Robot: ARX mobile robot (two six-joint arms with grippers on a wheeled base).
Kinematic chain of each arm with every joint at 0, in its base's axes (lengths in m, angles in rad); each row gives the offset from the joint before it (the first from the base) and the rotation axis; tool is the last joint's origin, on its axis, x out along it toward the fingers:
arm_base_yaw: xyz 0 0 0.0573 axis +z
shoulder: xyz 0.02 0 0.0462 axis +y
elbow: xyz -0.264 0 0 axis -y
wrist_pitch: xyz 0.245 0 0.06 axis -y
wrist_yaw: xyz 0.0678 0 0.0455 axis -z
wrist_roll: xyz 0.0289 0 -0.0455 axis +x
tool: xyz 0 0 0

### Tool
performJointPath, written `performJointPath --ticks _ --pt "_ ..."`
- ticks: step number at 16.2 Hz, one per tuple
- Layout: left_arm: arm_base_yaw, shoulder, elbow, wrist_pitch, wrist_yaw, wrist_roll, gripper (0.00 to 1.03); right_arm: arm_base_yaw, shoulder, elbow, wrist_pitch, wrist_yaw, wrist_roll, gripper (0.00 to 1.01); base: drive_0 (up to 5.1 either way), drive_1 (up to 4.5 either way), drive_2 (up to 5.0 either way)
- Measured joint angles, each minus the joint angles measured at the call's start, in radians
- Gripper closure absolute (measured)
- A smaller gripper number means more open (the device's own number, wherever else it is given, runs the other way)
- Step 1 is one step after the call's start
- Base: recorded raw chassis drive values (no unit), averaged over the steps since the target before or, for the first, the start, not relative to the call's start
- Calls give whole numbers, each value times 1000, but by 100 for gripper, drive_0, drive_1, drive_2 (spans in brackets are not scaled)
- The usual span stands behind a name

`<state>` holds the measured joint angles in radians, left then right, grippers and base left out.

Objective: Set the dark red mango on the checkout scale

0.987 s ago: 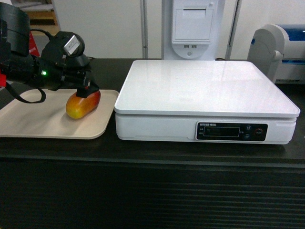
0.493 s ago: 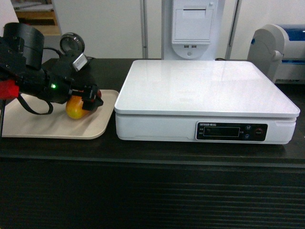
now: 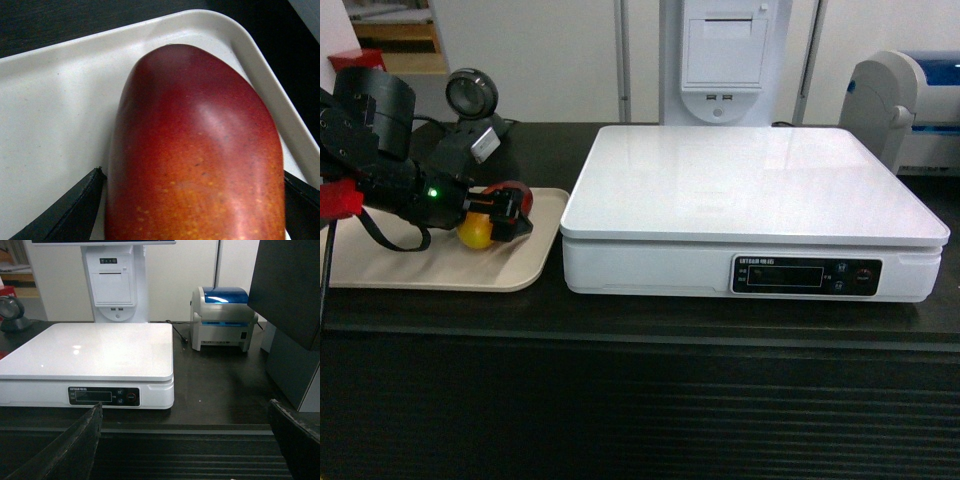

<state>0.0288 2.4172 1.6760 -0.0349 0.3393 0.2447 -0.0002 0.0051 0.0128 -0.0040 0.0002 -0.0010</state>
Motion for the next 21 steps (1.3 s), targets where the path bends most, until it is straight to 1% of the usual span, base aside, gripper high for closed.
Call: performJointPath --ticks 2,3,5,6,9,10,11,13,15,17,19,21 --pt "4 0 1 6 -5 0 35 0 0 0 0 0 0 3 0 0 0" --pt "4 0 1 7 -5 0 37 0 0 0 0 0 0 3 0 0 0" --pt "4 0 1 14 -5 0 38 0 0 0 0 0 0 3 0 0 0" --pt "4 -4 -18 42 -7 3 39 0 0 0 0 0 0 3 0 0 0" --pt "0 -79 -120 96 -11 26 39 0 0 0 0 0 0 3 0 0 0" --pt "-4 -127 -164 129 -28 44 39 0 0 0 0 0 0 3 0 0 0" --pt "-11 -183 -214 161 -47 70 39 0 0 0 0 0 0 3 0 0 0" --pt "-36 -314 -325 225 -43 101 39 0 0 0 0 0 0 3 0 0 0" --pt "-83 -453 -439 275 -26 107 39 0 0 0 0 0 0 3 0 0 0" --pt "-138 -565 -535 304 -6 104 39 0 0 0 0 0 0 3 0 0 0" --pt "-198 -647 -591 329 4 102 40 0 0 0 0 0 0 3 0 0 0" --pt "-250 -678 -602 352 6 100 40 0 0 0 0 0 0 3 0 0 0"
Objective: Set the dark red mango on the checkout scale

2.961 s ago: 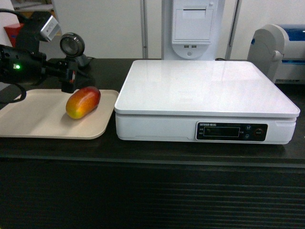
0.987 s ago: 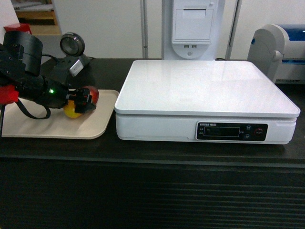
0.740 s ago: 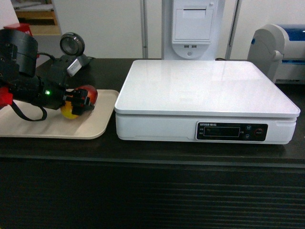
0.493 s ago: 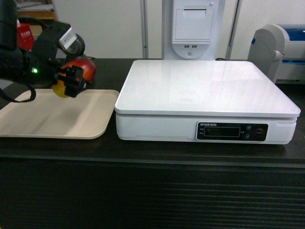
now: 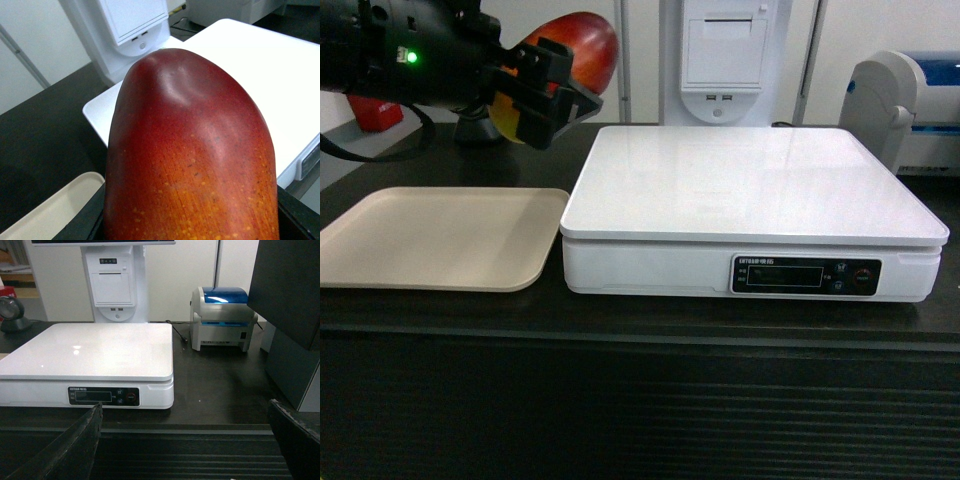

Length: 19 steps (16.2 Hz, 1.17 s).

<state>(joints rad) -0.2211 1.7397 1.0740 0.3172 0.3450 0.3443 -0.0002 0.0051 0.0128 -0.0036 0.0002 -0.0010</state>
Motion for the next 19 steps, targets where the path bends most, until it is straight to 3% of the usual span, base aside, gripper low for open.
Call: performJointPath --ticks 4,7,11,19 --pt "-72 80 75 -13 -1 -4 40 0 0 0 0 0 0 3 0 0 0" --pt "-153 199 245 -70 6 -4 40 0 0 0 0 0 0 3 0 0 0" --pt "-221 348 428 -149 11 -3 40 0 0 0 0 0 0 3 0 0 0" --pt "-261 650 838 -367 -18 9 40 0 0 0 0 0 0 3 0 0 0"
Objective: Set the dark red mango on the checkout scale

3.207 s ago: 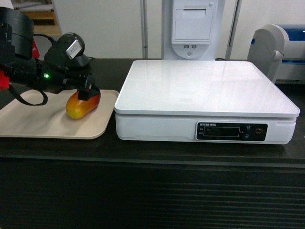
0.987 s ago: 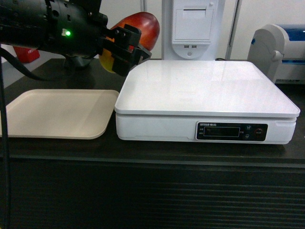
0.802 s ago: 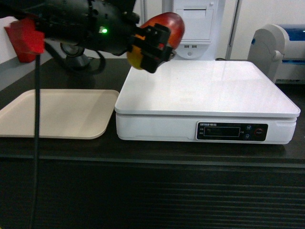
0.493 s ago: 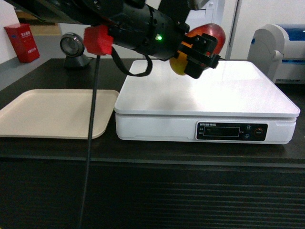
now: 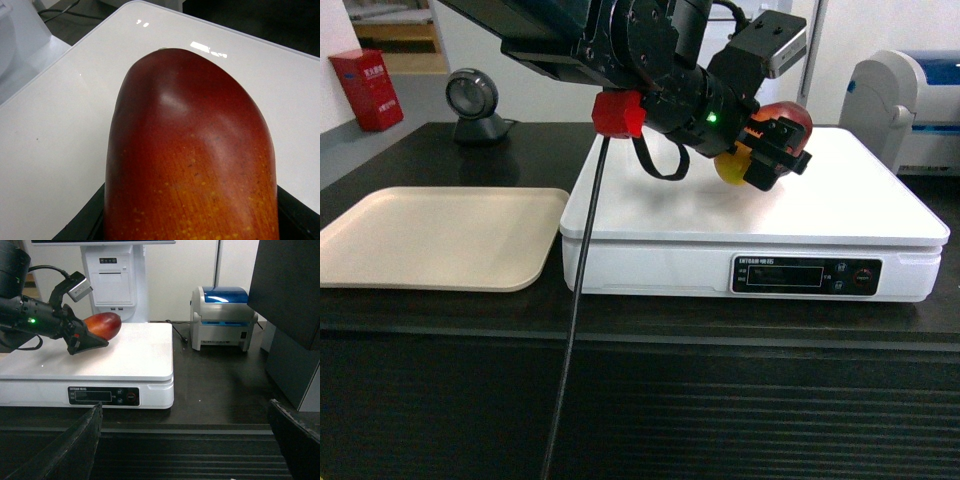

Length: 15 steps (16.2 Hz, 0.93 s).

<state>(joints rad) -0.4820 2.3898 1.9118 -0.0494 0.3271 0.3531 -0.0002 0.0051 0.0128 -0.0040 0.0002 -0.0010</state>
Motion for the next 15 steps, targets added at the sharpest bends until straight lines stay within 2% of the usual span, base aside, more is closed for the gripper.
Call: performJointPath --ticks 3,8,10,13,15 --pt "-2 74 123 -63 -8 0 40 0 0 0 0 0 0 3 0 0 0" --pt "-14 112 192 -101 -7 -5 40 0 0 0 0 0 0 3 0 0 0" --pt "-14 112 195 -103 10 -9 19 0 0 0 0 0 0 3 0 0 0" --pt "-14 112 195 -89 21 -10 3 0 0 0 0 0 0 3 0 0 0" --pt "-16 103 166 -67 26 -15 5 0 0 0 0 0 0 3 0 0 0"
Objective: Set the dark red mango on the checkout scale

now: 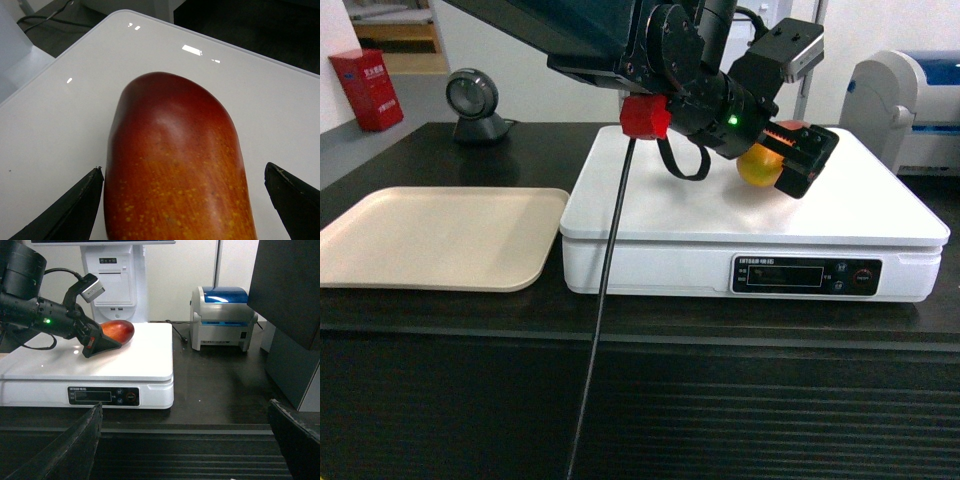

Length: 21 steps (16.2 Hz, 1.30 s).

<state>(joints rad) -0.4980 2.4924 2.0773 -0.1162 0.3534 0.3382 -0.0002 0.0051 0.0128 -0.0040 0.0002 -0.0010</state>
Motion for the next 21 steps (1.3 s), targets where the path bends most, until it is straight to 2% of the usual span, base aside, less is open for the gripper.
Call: performJointPath --ticks 4,6,9,12,14,16,21 --pt "1 -128 -134 112 7 -29 5 0 0 0 0 0 0 3 0 0 0" --pt "4 -276 -277 233 27 -78 5 0 0 0 0 0 0 3 0 0 0" --pt "26 -478 -509 410 18 -138 5 0 0 0 0 0 0 3 0 0 0" --pt "113 -690 -762 564 -31 -176 5 0 0 0 0 0 0 3 0 0 0" --pt "194 -794 -898 610 -93 -185 5 0 0 0 0 0 0 3 0 0 0" --pt "257 -873 -1025 638 -131 -186 5 0 0 0 0 0 0 3 0 0 0" --pt "317 -945 -1127 654 -132 -201 5 0 0 0 0 0 0 3 0 0 0"
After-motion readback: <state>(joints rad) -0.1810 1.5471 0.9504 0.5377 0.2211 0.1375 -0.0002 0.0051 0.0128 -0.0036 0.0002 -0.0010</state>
